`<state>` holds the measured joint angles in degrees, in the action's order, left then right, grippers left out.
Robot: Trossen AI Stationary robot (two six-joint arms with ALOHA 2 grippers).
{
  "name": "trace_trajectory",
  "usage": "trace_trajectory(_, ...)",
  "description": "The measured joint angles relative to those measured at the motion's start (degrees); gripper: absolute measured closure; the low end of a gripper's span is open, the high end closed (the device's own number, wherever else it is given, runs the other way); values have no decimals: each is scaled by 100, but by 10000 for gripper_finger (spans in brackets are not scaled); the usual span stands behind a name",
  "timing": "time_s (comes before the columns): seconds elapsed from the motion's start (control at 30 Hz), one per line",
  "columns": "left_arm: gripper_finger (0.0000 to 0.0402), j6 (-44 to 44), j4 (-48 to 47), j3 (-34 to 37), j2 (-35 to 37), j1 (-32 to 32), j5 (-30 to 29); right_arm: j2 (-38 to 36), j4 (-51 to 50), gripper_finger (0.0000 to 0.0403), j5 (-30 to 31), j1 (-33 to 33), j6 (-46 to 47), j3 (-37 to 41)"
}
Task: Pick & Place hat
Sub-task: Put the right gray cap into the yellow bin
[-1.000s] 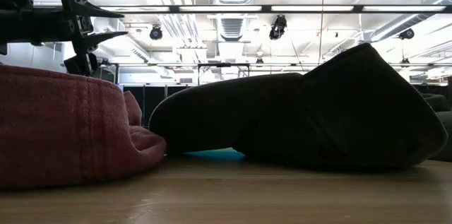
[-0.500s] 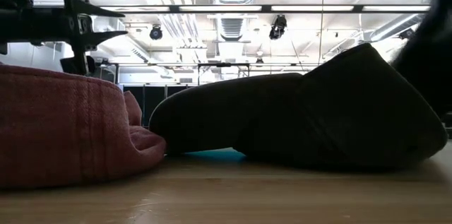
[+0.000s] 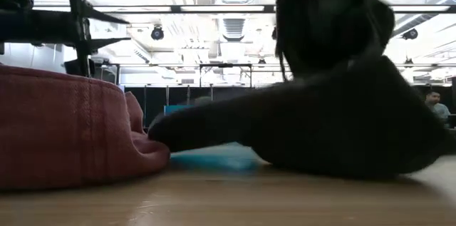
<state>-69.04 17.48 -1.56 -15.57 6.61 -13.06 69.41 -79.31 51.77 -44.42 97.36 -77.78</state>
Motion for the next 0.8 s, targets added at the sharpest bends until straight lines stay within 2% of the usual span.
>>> trace_trajectory(0.07,280,-54,48,0,-2,5,-163,-520,392,391,504,2,225,79)
trace_trajectory(0.13,280,-25,191,0,-2,-8,13,-945,903,390,1116,-29,124,148)
trace_trajectory(0.2,280,-28,185,-30,-3,-25,352,-1267,1586,389,1589,-31,-461,184)
trace_trajectory(0.27,280,-35,173,-115,-57,-51,544,-1470,2270,389,1754,8,-1213,207)
trace_trajectory(0.33,281,-28,176,-258,-144,-75,562,-1521,2875,389,1788,129,-1789,228)
trace_trajectory(0.43,282,180,194,-573,-471,-85,503,-1421,3392,388,1752,357,-2179,253)
trace_trajectory(0.53,283,474,179,-893,-998,-85,500,-1185,3472,388,1659,575,-2253,259)
trace_trajectory(0.63,283,735,172,-1199,-1634,-85,557,-1038,3473,388,1297,775,-2262,260)
trace_trajectory(0.8,283,1315,188,-1729,-2624,-85,630,-828,3562,388,1063,809,-2171,260)
